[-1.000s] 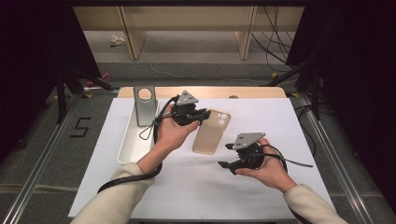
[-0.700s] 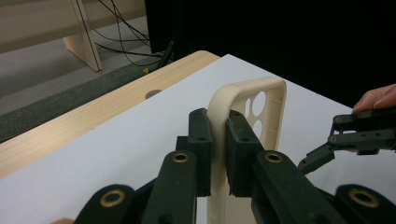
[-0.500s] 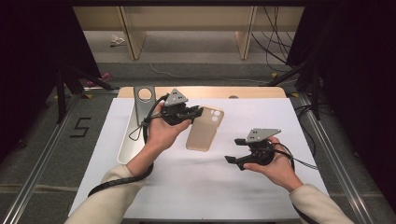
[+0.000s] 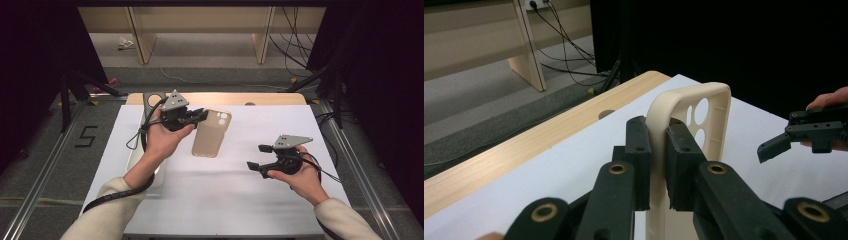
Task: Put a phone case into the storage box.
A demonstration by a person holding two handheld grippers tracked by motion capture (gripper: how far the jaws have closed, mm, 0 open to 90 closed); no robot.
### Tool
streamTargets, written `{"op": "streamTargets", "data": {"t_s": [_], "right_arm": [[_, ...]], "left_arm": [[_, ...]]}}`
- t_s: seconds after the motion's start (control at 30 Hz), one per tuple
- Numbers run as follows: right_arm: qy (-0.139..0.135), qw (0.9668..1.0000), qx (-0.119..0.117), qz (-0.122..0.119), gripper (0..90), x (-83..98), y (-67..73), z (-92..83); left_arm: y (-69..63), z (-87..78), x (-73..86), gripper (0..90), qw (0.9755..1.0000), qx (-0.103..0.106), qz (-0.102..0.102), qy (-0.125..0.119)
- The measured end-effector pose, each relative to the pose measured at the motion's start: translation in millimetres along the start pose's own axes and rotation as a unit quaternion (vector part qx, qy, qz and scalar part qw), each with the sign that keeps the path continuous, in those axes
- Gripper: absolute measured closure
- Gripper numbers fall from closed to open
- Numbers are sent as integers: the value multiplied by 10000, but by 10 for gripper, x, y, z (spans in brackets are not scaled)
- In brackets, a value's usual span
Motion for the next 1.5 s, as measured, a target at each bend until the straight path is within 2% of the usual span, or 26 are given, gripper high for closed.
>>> {"op": "streamTargets", "data": {"t_s": [0.53,0.7,1.5], "right_arm": [[-74,9996,256,104,203,75,-86,-144],[-93,9995,255,171,201,94,-89,-156],[-85,9994,283,196,160,134,-106,-218]], "left_arm": [[122,-165,-96,816,9999,-39,64,-153],[172,-230,-143,816,9997,-79,116,-211],[415,-479,-297,816,9988,-243,95,-411]]}}
Point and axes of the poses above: each handheld gripper's, and its own axes: z roughly forward along the jaws, x roughly out of its underside, y roughly to its left, the point moved 7 cm from there along z, roughly forward along the jaws, and after that the axes turned 14 degrees about -z, right-handed, at the moved point
